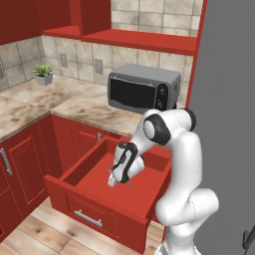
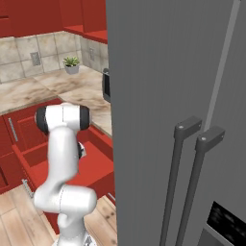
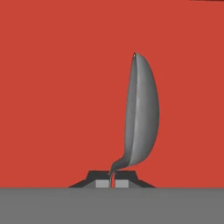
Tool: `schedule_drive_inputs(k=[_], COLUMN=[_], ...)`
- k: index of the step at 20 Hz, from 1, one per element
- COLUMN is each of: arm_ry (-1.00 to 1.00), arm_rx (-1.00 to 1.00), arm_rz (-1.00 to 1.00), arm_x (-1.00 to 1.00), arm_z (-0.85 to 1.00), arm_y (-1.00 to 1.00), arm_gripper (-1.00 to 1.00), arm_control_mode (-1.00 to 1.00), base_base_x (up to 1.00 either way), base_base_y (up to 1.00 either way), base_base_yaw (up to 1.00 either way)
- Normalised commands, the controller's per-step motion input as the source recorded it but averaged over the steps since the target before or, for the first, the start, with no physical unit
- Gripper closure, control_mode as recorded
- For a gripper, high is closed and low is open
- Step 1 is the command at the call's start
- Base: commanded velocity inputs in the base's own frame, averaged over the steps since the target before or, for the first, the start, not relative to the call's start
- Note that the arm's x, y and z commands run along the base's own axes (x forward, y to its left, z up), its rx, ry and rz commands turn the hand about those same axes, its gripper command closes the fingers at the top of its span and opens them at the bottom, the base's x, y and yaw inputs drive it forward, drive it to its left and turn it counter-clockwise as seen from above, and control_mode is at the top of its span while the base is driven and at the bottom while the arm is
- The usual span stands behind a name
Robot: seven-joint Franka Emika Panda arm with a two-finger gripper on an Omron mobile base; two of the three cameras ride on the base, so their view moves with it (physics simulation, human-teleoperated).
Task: Organize the utensils by type. Pick up the wooden spoons from the counter and place them in the open cabinet. Then pick up the metallic utensils from the counter and place them in the open drawer.
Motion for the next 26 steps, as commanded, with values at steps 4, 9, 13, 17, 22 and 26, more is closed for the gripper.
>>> schedule_drive_inputs(k=[4, 9, 13, 17, 22, 26], arm_ry=[0.0, 0.0, 0.0, 0.0, 0.0, 0.0], arm_rx=[0.0, 0.0, 0.0, 0.0, 0.0, 0.0], arm_rz=[0.0, 0.0, 0.0, 0.0, 0.0, 0.01], arm_x=[0.22, 0.16, 0.04, 0.0, 0.0, 0.01], arm_z=[-0.44, -0.39, -0.18, -0.04, 0.0, 0.0], arm_y=[0.0, 0.0, 0.0, 0.0, 0.0, 0.0], arm_gripper=[1.0, 1.0, 1.0, 1.0, 1.0, -1.0], arm_control_mode=[-1.0, -1.0, -1.0, -1.0, -1.0, -1.0], base_base_x=[0.0, 0.0, 0.0, 0.0, 0.0, 0.0], base_base_y=[0.0, 0.0, 0.0, 0.0, 0.0, 0.0], base_base_yaw=[0.0, 0.0, 0.0, 0.0, 0.0, 0.0])
